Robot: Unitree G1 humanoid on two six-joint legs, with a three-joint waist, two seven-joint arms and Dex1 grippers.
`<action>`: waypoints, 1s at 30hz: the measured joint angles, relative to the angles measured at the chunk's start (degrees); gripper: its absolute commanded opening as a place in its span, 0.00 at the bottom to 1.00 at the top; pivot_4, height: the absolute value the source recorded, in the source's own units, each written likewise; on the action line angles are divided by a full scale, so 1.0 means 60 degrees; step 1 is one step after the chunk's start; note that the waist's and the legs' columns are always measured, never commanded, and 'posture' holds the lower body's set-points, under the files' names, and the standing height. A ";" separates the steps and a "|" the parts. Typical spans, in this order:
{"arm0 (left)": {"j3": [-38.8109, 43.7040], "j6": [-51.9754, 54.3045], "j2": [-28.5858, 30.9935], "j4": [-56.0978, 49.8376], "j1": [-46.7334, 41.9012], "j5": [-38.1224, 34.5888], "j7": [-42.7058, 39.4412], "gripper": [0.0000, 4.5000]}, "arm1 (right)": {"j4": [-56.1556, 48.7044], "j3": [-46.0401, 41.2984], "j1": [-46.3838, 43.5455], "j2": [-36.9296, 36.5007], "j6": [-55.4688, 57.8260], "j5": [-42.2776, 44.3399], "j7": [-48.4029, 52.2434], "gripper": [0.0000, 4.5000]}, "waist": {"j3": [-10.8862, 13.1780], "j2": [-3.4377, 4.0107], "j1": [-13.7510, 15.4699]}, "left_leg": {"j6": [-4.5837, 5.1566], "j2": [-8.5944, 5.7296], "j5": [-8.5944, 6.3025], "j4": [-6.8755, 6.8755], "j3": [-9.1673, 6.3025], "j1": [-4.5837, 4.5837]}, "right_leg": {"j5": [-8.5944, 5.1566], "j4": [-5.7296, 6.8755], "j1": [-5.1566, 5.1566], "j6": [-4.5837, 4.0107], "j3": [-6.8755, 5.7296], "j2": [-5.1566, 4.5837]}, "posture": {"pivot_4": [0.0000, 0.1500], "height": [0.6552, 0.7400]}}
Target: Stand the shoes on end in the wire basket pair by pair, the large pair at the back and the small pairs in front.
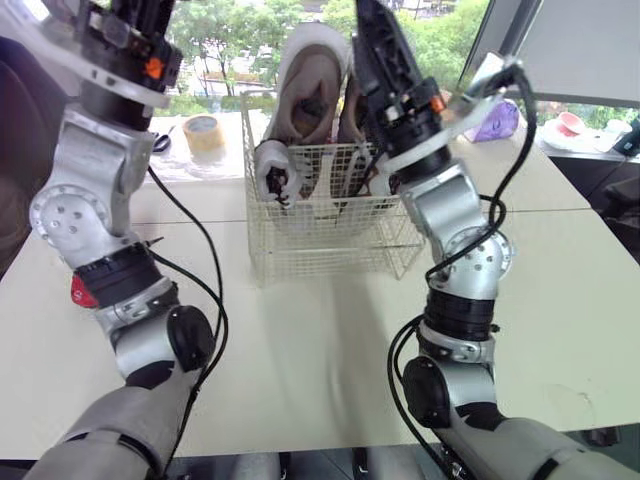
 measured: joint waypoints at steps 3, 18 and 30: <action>-0.0295 -0.0228 -0.0043 -0.0085 0.0251 0.0016 0.0066 0.05 | -0.0189 0.0046 -0.0187 0.0113 -0.0042 0.0327 -0.0214 0.99 | -0.0002 -0.0003 -0.0012 | 0.0003 0.0000 -0.0001 0.0000 -0.0003 -0.0001 | 0.0000 -0.0006 0.0004 0.0000 -0.0001 0.0006 | 1.00 1.00; -0.1877 -0.0417 0.0179 -0.0814 0.1556 0.0317 -0.0325 0.05 | -0.0202 0.0180 -0.0241 0.0094 -0.0447 0.0848 -0.0780 0.70 | -0.0002 -0.0003 -0.0041 | 0.0004 0.0003 -0.0001 -0.0002 -0.0009 -0.0001 | -0.0002 -0.0009 0.0004 0.0000 -0.0002 0.0015 | 1.00 1.00; -0.2319 -0.0486 0.0878 -0.1441 0.2354 0.0531 -0.0660 0.69 | -0.0182 0.0213 -0.0241 -0.0303 -0.0480 0.0863 -0.0883 0.13 | -0.0002 -0.0003 -0.0062 | 0.0005 0.0007 -0.0002 -0.0006 -0.0009 0.0001 | -0.0003 -0.0009 0.0002 0.0000 -0.0002 0.0016 | 1.00 1.00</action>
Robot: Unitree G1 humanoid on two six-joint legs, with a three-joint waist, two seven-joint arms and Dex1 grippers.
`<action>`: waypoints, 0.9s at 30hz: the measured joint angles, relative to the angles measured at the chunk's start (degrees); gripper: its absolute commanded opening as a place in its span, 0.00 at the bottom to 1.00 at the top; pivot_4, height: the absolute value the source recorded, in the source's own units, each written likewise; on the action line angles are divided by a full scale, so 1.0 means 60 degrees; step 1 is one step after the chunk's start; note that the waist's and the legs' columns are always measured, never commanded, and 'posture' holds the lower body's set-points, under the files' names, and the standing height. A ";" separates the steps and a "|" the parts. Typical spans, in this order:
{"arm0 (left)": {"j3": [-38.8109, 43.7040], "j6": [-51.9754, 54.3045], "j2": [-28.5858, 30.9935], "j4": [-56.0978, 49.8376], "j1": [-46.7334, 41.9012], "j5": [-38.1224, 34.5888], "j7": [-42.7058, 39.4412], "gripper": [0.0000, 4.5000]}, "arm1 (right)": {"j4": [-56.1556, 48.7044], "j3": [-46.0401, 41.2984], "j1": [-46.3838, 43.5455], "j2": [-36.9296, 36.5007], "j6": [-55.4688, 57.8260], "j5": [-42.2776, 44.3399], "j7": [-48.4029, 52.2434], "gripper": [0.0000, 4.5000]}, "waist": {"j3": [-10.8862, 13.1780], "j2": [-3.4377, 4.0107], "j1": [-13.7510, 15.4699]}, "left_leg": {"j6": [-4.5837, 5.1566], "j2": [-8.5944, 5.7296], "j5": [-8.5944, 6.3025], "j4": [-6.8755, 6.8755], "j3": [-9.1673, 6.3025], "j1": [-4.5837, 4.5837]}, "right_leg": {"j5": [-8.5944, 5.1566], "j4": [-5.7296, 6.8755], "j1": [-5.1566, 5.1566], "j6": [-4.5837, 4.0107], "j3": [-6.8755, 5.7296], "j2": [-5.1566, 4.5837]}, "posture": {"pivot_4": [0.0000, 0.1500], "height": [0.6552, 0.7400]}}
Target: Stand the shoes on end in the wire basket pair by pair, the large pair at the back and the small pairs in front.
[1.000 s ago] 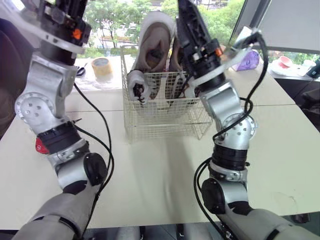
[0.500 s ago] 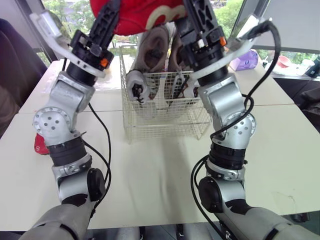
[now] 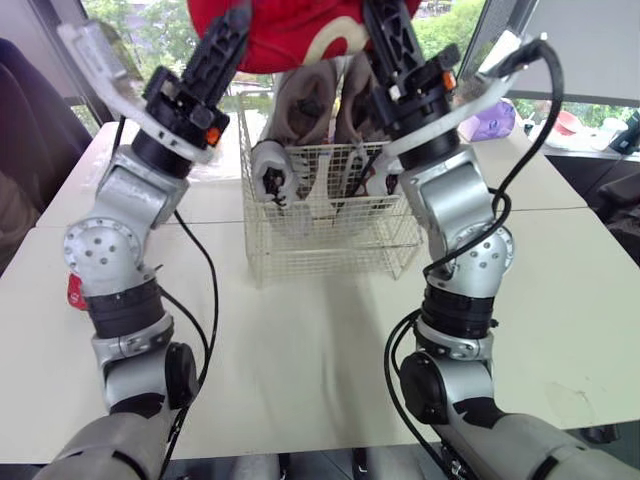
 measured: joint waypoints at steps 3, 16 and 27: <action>-0.0029 0.0269 0.0187 -0.0638 0.0715 -0.0274 0.0508 1.00 | 0.0340 -0.0144 -0.0205 -0.0524 0.0082 0.0088 0.0289 0.13 | 0.0000 0.0000 -0.0004 | 0.0001 0.0002 -0.0001 0.0000 0.0002 -0.0003 | 0.0000 -0.0002 -0.0002 0.0000 0.0001 -0.0005 | 1.00 1.00; 0.0761 0.0652 0.2974 -0.4631 0.6256 -0.2938 0.3327 1.00 | 0.2773 0.0040 -0.0438 -0.7848 0.1880 -0.1766 0.7017 0.13 | 0.0002 -0.0001 0.0010 | 0.0022 0.0005 -0.0014 -0.0005 0.0026 0.0000 | -0.0040 -0.0040 -0.0007 -0.0068 0.0005 -0.0015 | 1.00 1.00; 0.0927 0.0276 0.3664 -0.4465 0.7278 -0.2896 0.2583 1.00 | 0.4874 0.2922 -0.0854 -0.9024 -0.0483 -0.6516 1.1940 0.13 | 0.0002 -0.0002 0.0026 | 0.0007 0.0003 -0.0006 -0.0078 0.0050 0.0006 | -0.0035 -0.0108 -0.0018 -0.0075 0.0016 -0.0010 | 1.00 1.00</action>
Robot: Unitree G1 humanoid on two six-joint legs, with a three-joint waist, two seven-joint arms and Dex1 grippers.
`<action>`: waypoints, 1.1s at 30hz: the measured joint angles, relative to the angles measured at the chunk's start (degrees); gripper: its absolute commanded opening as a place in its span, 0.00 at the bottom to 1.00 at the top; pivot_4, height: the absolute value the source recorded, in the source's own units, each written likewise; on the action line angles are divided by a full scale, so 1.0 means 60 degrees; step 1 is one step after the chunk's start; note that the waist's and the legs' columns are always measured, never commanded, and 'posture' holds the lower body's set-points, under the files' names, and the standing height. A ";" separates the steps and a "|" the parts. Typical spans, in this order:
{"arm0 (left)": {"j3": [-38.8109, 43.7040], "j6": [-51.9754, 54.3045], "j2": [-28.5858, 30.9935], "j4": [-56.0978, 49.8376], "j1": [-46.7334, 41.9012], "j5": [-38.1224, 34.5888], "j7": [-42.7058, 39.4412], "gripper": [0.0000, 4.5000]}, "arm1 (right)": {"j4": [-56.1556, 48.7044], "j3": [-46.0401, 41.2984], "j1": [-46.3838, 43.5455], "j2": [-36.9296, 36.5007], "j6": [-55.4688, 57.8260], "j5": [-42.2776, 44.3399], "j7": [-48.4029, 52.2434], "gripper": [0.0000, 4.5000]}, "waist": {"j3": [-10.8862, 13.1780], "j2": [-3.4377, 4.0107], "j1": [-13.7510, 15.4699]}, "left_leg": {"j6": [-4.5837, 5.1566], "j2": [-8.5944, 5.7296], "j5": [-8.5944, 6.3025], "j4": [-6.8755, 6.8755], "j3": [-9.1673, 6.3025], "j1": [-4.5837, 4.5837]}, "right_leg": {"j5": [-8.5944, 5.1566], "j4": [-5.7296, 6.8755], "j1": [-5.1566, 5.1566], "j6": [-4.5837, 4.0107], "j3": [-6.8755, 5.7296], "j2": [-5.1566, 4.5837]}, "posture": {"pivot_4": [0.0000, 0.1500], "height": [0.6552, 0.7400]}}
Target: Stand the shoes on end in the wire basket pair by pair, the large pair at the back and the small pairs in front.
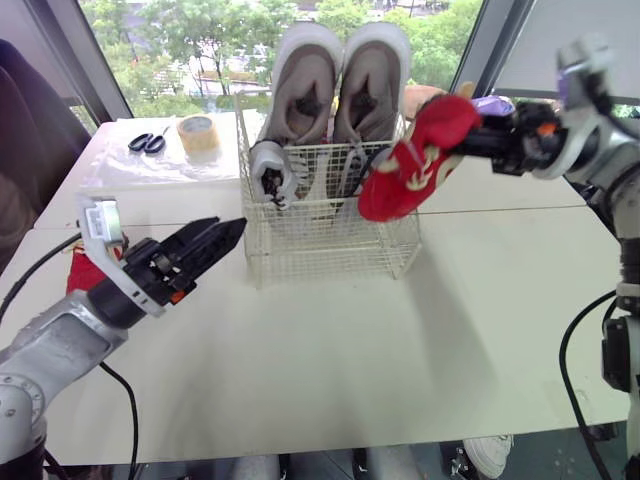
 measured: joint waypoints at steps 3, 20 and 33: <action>-0.0127 -0.0037 0.0070 0.0025 -0.0026 0.0070 -0.0067 1.00 | 0.0353 0.0280 0.0000 0.0335 -0.0938 -0.0872 0.0270 0.13 | 0.0000 0.0000 0.0014 | -0.0007 -0.0001 0.0004 -0.0022 0.0001 0.0000 | 0.0001 -0.0016 -0.0002 0.0001 -0.0001 0.0001 | 1.00 1.00; 0.0175 -0.0259 0.1028 0.0900 -0.0257 0.1527 0.0171 1.00 | 0.0403 0.0559 -0.0001 0.0910 -0.1185 -0.2253 0.1215 0.98 | 0.0001 0.0001 0.0022 | -0.0018 0.0000 0.0010 -0.0027 -0.0002 0.0000 | 0.0002 -0.0011 -0.0005 0.0000 -0.0005 0.0002 | 1.00 1.00; 0.0754 0.0898 0.2571 0.3894 -0.1846 0.4345 0.1629 1.00 | -0.1080 -0.1108 -0.0413 0.0220 0.1581 -0.0575 0.0408 0.98 | -0.0003 -0.0006 0.0022 | -0.0022 0.0005 0.0011 -0.0044 0.0002 -0.0001 | 0.0005 -0.0010 -0.0015 -0.0002 -0.0011 0.0000 | 1.00 1.00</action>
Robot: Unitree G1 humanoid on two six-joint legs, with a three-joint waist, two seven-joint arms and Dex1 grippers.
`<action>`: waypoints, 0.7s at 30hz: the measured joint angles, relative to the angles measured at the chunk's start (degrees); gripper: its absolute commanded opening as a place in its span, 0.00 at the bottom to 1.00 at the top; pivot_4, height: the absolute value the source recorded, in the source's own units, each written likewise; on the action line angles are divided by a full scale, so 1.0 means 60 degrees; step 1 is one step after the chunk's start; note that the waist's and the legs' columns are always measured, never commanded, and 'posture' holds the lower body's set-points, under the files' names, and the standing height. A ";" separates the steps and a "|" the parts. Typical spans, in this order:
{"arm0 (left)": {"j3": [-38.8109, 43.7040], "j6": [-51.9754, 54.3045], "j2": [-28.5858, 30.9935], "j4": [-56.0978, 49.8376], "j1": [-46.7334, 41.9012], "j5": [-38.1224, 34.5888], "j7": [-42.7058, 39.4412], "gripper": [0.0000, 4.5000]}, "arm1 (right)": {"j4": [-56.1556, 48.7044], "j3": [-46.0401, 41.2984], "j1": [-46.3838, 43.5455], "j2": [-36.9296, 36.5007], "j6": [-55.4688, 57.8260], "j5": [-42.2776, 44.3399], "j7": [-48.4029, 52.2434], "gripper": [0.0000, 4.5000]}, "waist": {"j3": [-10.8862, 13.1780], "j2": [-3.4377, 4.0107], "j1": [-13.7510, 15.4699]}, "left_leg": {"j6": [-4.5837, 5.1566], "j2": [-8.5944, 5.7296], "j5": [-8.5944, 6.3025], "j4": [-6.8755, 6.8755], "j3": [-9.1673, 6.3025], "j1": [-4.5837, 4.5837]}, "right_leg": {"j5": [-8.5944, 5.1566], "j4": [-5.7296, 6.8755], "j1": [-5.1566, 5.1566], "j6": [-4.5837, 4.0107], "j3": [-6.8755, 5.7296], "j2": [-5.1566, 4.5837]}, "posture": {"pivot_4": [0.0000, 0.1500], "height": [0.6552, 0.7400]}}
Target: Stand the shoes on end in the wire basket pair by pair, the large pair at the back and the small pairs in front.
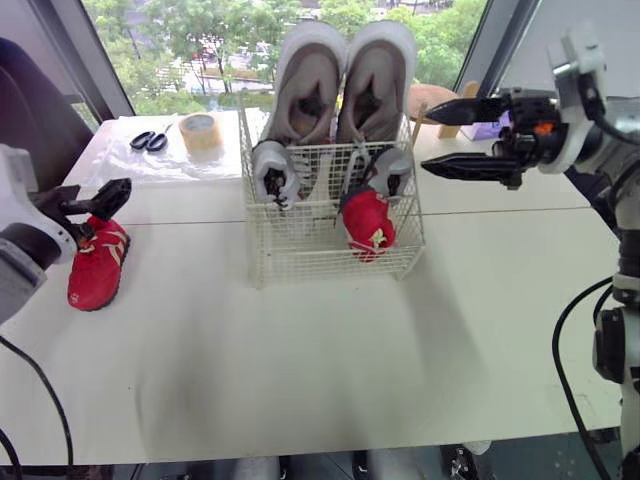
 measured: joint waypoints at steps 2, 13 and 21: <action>-0.0142 0.0480 0.0199 0.0323 -0.0328 0.0092 0.0114 1.00 | -0.0551 -0.0134 0.0002 -0.0115 0.0531 0.0501 0.0234 0.98 | 0.0002 0.0003 0.0005 | -0.0001 -0.0001 0.0000 -0.0006 -0.0001 -0.0002 | 0.0001 0.0016 -0.0012 0.0002 0.0000 -0.0001 | 1.00 1.00; -0.2005 0.4345 0.0385 0.3561 -0.4446 0.1658 0.1925 1.00 | -0.3451 0.0276 0.0453 -0.0255 0.1224 0.1553 0.0738 0.98 | -0.0007 -0.0025 0.0014 | -0.0013 -0.0013 0.0008 0.0007 -0.0007 0.0010 | 0.0022 0.0083 -0.0014 0.0043 -0.0004 -0.0003 | 1.00 1.00; -0.3956 0.3741 -0.0007 0.7327 -0.6726 0.4434 -0.0581 1.00 | -0.3686 0.0412 0.1269 -0.0189 0.0836 0.1463 0.0226 0.98 | -0.0009 -0.0034 0.0019 | -0.0029 -0.0014 0.0018 0.0011 -0.0009 0.0012 | 0.0021 0.0111 -0.0025 0.0043 -0.0009 0.0003 | 1.00 1.00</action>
